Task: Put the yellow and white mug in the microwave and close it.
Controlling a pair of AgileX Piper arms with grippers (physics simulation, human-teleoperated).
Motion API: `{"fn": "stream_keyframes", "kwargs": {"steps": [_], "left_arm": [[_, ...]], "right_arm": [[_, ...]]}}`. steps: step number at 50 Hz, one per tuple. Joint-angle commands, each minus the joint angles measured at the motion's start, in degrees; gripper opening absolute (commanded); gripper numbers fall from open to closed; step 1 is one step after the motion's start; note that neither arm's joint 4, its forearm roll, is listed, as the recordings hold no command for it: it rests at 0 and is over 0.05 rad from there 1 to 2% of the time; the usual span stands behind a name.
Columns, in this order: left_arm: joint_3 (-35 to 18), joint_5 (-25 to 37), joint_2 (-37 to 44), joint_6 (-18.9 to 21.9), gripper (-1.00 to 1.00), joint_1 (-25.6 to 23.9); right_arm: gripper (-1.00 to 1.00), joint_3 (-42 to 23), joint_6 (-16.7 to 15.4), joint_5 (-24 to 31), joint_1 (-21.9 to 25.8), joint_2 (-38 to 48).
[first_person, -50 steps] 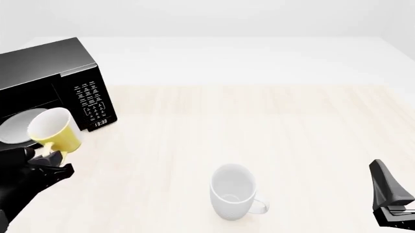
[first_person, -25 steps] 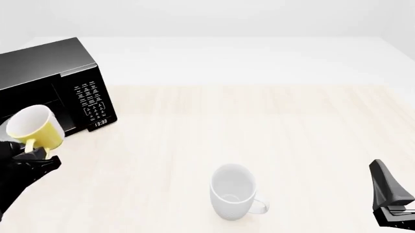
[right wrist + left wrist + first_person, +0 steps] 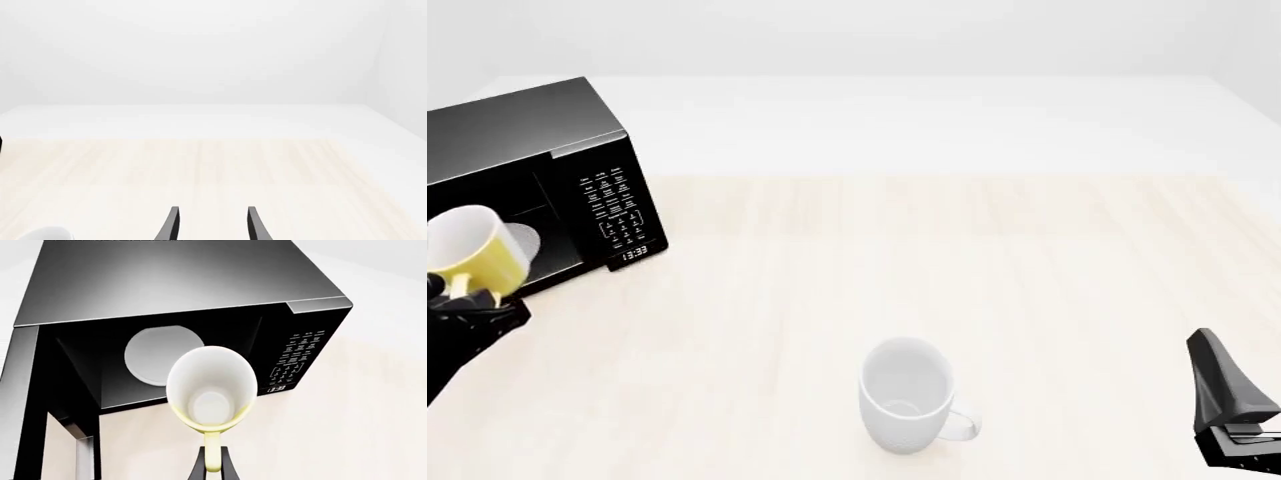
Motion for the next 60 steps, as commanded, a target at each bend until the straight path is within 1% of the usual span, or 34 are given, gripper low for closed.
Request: {"fn": "stream_keyframes", "kwargs": {"steps": [1, 18, 31, 60], "left_arm": [[-2.1, -1.6, 3.5, 0.4, -1.0, 2.1], [-4.9, -4.4, 9.9, 0.4, -1.0, 3.8], [-5.4, -6.8, 13.6, 0.5, -1.0, 4.2], [-6.7, -8.3, 16.5, 0.3, -1.0, 4.9]], "right_arm": [[1.0, 0.0, 0.0, 0.0, 0.0, 0.0], [1.0, 0.0, 0.0, 0.0, 0.0, 0.0], [1.0, 0.0, 0.0, 0.0, 0.0, 0.0], [1.0, 0.0, 0.0, 0.0, 0.0, 0.0]]}}
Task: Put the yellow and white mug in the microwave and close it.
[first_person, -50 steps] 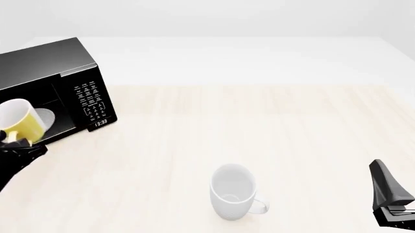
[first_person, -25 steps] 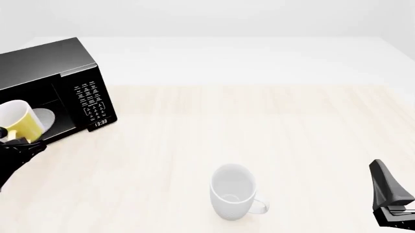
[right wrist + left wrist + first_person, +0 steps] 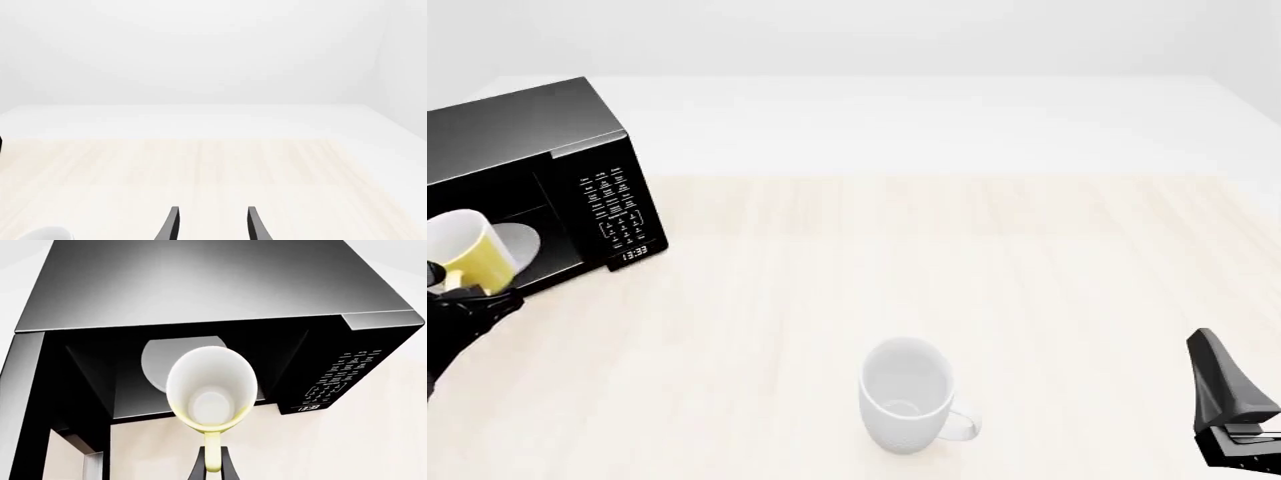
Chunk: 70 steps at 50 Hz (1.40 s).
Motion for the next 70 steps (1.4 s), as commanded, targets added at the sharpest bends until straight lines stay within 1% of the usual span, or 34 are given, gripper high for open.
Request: {"fn": "stream_keyframes", "kwargs": {"steps": [1, 18, 29, 30, 31, 46, 47, 49, 62, 70], "left_arm": [[-0.9, -0.4, 0.9, 0.1, -1.0, 0.2], [-2.9, -0.5, 2.7, -0.2, -1.0, 0.5], [-2.9, -0.5, 2.7, -0.2, -1.0, 0.5], [-5.0, -0.1, 4.4, -0.4, -1.0, 0.6], [-5.2, -0.1, 4.6, -0.3, -1.0, 0.7], [-5.2, -0.1, 4.6, -0.3, -1.0, 0.7], [-6.4, 0.2, 4.3, -0.4, -1.0, 1.6], [-6.9, 0.3, 4.4, -0.4, -1.0, 2.3], [-8.4, 1.0, 4.0, -0.1, -1.0, 3.4], [-9.7, 1.1, 5.2, -0.1, -1.0, 3.7]], "right_arm": [[1.0, 0.0, 0.0, 0.0, 0.0, 0.0], [1.0, 0.0, 0.0, 0.0, 0.0, 0.0], [1.0, 0.0, 0.0, 0.0, 0.0, 0.0], [1.0, 0.0, 0.0, 0.0, 0.0, 0.0], [1.0, 0.0, 0.0, 0.0, 0.0, 0.0], [1.0, 0.0, 0.0, 0.0, 0.0, 0.0], [1.0, 0.0, 0.0, 0.0, 0.0, 0.0], [1.0, 0.0, 0.0, 0.0, 0.0, 0.0], [1.0, 0.0, 0.0, 0.0, 0.0, 0.0], [1.0, 0.0, 0.0, 0.0, 0.0, 0.0]]}}
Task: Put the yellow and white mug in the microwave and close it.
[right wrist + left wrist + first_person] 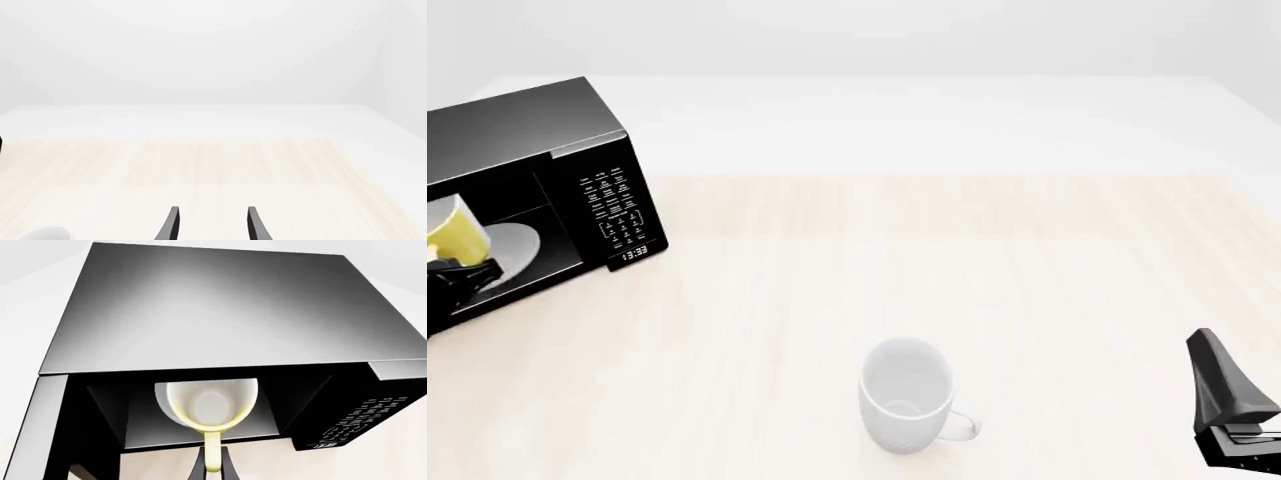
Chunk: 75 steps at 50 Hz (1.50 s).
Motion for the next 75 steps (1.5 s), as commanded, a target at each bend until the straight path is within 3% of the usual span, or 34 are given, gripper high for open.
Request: {"fn": "stream_keyframes", "kwargs": {"steps": [1, 75], "left_arm": [[-1.8, 0.1, 0.9, 0.3, -1.0, 0.8], [-10.7, 0.3, 11.4, -0.3, -1.0, 2.4]], "right_arm": [[1.0, 0.0, 0.0, 0.0, 0.0, 0.0], [1.0, 0.0, 0.0, 0.0, 0.0, 0.0]]}}
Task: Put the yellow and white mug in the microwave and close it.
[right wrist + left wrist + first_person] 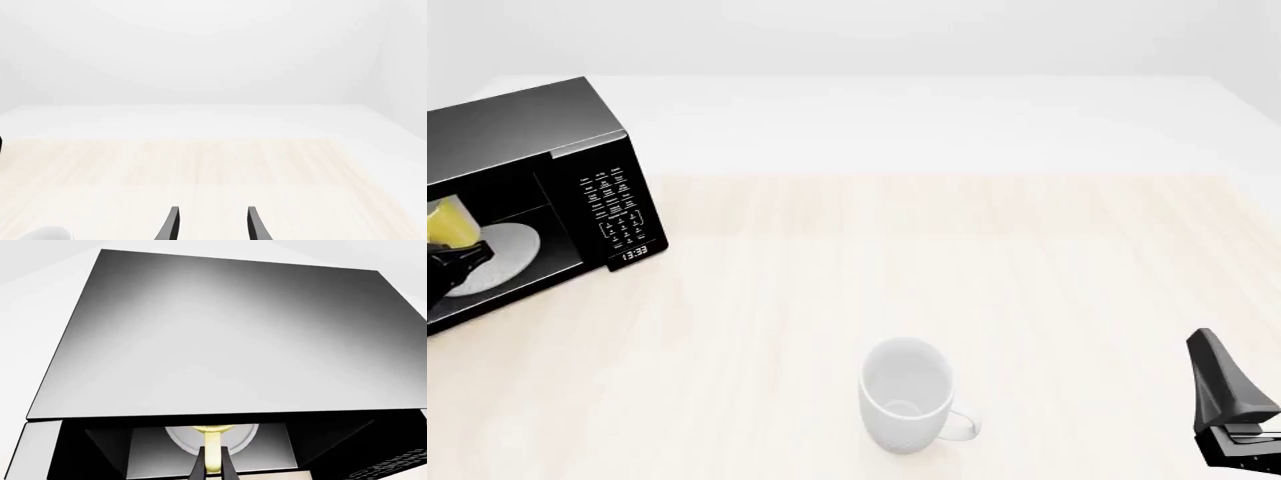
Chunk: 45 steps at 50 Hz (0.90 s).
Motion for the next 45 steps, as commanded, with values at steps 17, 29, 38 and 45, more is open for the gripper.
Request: {"fn": "stream_keyframes", "kwargs": {"steps": [17, 29, 38, 45], "left_arm": [[-1.6, -0.5, 4.6, 0.6, -1.0, 0.0], [-2.0, -0.4, 5.6, 0.6, -1.0, -0.3], [-1.8, -0.8, 6.1, 0.8, -1.0, -0.1], [-1.8, -0.9, 6.6, 0.9, -1.0, 0.0]], "right_arm": [[1.0, 0.0, 0.0, 0.0, 0.0, 0.0], [1.0, 0.0, -0.2, -0.3, -0.1, -0.2], [1.0, 0.0, -0.2, -0.3, -0.1, -0.2], [1.0, 0.0, -0.2, -0.3, -0.1, -0.2]]}}
